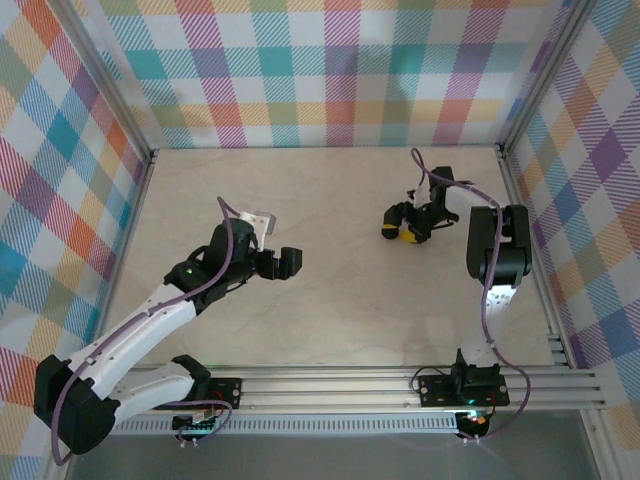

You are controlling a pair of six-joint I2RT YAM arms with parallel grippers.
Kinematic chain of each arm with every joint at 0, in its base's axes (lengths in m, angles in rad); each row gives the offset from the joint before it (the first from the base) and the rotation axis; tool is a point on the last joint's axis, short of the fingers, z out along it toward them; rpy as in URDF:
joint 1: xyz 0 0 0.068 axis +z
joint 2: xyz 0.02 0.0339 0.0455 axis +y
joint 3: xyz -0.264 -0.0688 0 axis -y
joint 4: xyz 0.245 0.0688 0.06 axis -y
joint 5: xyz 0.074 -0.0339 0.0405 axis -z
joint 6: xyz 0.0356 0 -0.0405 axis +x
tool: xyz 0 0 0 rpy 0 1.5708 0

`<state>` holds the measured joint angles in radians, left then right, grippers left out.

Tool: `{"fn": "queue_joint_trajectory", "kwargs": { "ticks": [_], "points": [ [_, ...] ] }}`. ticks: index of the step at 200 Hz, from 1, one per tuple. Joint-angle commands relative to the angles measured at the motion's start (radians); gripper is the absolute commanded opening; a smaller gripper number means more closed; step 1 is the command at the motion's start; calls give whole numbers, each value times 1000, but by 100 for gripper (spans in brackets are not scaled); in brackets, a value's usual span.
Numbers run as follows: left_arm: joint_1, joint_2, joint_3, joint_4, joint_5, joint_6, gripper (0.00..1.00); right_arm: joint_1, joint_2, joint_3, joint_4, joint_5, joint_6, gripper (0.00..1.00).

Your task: Insert the wireless bluetooth earbuds into the charging case

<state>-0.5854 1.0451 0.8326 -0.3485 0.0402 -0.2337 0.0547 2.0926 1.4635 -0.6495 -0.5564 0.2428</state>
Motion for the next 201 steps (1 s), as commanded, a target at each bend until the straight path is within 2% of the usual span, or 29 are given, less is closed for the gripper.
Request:
{"fn": "queue_joint_trajectory", "kwargs": {
  "ticks": [1,15,30,58,79,109,134,159,181,201],
  "points": [
    [25,31,0,55,23,23,100,-10,-87,-11,-62,39,-6,83],
    [36,61,27,55,13,50,100,-9,-150,-34,-61,42,-17,88],
    [47,91,58,48,-20,91,100,-10,-238,-64,-54,76,-27,90],
    [63,122,108,30,-118,183,100,-13,-488,-212,61,230,-28,92],
    [83,114,99,62,-212,229,100,-14,-666,-343,171,362,-33,98],
    [111,89,37,185,-273,367,100,-15,-837,-517,310,560,-2,100],
    [148,65,-77,354,-373,411,100,-16,-939,-685,483,657,-33,100],
    [220,5,-263,607,-352,366,100,-15,-1014,-880,740,691,-98,100],
    [268,41,-308,632,-370,310,100,-16,-1031,-1011,937,726,-114,100],
    [285,78,-364,706,-354,336,100,-15,-1002,-1060,1042,704,-176,100]
  ]
}}
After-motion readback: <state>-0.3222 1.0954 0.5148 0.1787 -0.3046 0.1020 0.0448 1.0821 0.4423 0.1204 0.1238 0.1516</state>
